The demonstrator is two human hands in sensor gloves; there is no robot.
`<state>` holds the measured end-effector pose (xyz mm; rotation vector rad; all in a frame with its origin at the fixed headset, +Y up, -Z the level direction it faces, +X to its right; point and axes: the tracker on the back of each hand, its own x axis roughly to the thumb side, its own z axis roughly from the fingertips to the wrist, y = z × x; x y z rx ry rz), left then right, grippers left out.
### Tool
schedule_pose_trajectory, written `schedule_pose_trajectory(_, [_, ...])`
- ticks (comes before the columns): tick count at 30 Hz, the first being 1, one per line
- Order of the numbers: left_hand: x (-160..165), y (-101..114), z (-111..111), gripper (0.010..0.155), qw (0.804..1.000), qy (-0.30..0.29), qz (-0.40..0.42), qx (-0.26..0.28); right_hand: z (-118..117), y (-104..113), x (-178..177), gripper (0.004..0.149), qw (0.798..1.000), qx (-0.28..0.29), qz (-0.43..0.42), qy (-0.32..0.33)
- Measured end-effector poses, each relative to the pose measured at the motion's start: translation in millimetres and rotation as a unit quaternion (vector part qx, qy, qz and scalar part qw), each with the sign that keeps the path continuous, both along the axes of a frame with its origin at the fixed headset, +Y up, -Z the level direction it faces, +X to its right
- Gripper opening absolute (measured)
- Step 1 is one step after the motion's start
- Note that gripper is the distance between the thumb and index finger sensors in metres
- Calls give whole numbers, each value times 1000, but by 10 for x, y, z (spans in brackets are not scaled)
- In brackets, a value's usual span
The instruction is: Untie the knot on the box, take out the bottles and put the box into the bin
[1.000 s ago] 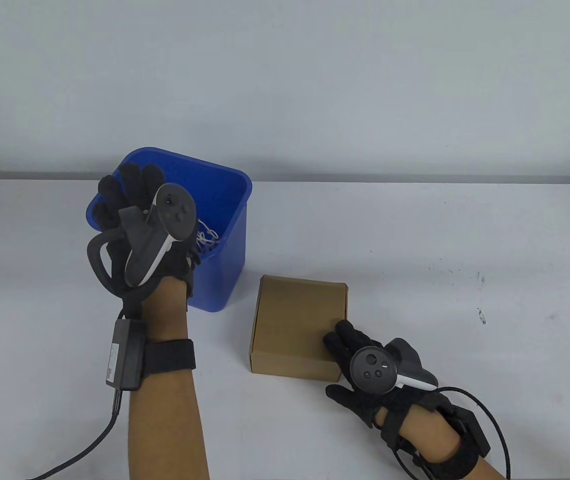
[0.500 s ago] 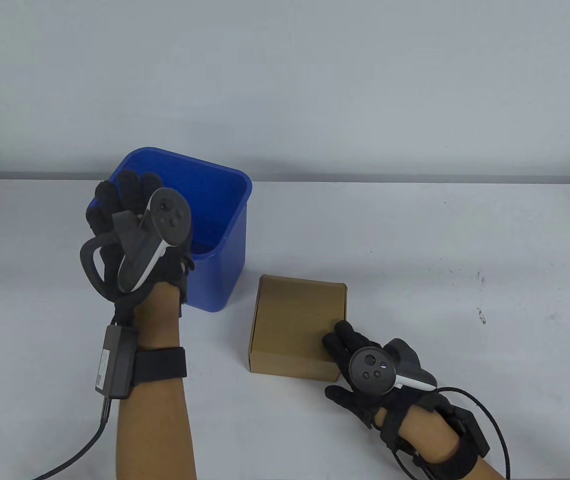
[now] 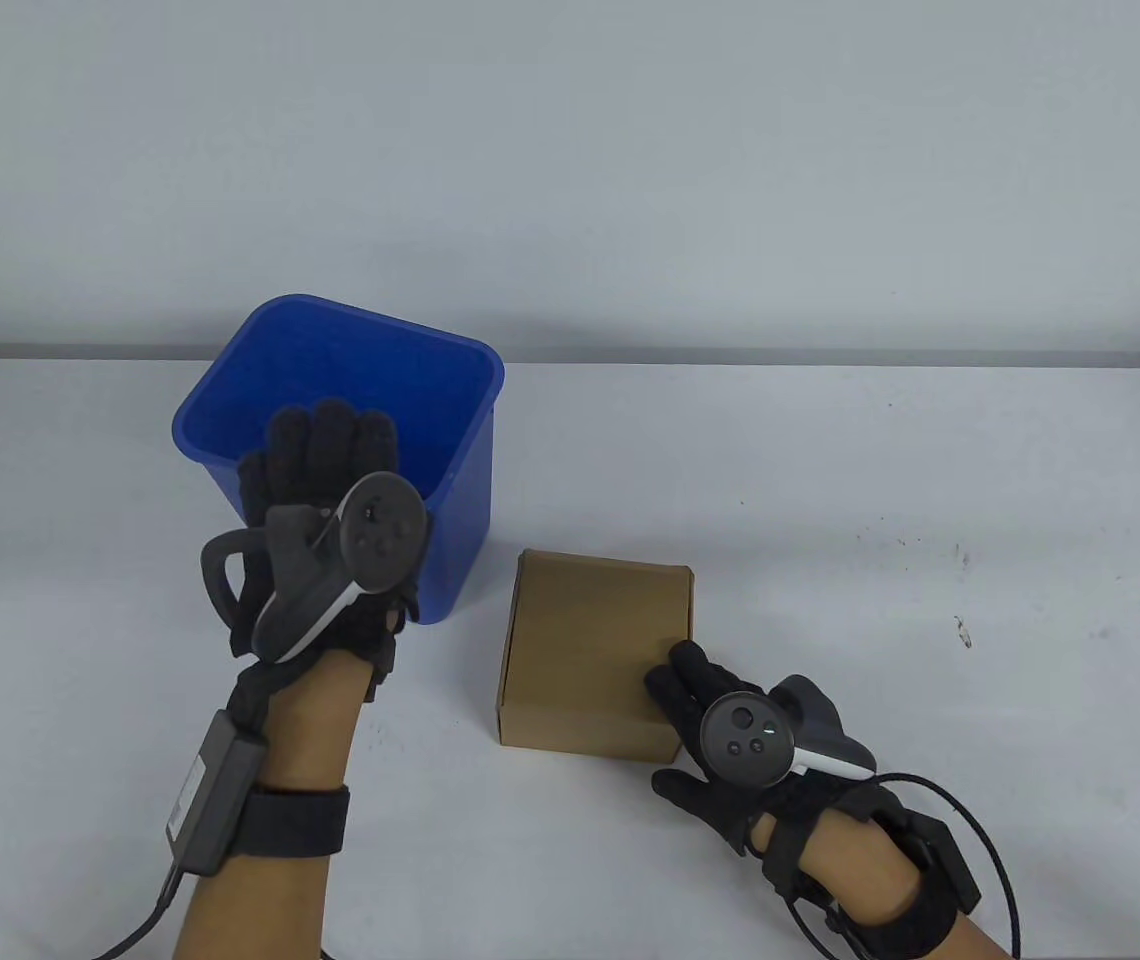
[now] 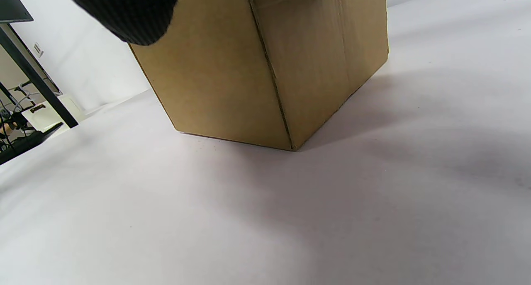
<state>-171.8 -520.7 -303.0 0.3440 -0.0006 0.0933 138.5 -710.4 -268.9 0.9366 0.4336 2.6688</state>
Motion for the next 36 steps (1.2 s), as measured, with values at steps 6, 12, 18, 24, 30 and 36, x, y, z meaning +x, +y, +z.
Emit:
schedule_pose_trajectory(6, [170, -265, 317, 84, 998, -63, 22, 3, -18, 15, 9, 82, 1000, 11, -17, 0])
schedule_pose_trajectory(12, [223, -677, 515, 83, 993, -114, 19, -25, -19, 45, 22, 82, 999, 22, -25, 1])
schedule_pose_trajectory(18, [153, -1113, 537, 75, 986, -140, 58, -65, -79, 44, 96, 81, 999, 25, -24, -16])
schedule_pose_trajectory(24, [-31, -1754, 439, 69, 978, -134, 146, -69, -155, 6, 170, 79, 999, 25, -32, -31])
schedule_pose_trajectory(30, [-158, -1983, 364, 67, 970, -130, 165, -122, -225, -15, 252, 77, 998, 32, -36, -49])
schedule_pose_trajectory(36, [-249, -2089, 240, 73, 961, -122, 188, -159, -395, -51, 379, 80, 984, 88, -42, -152])
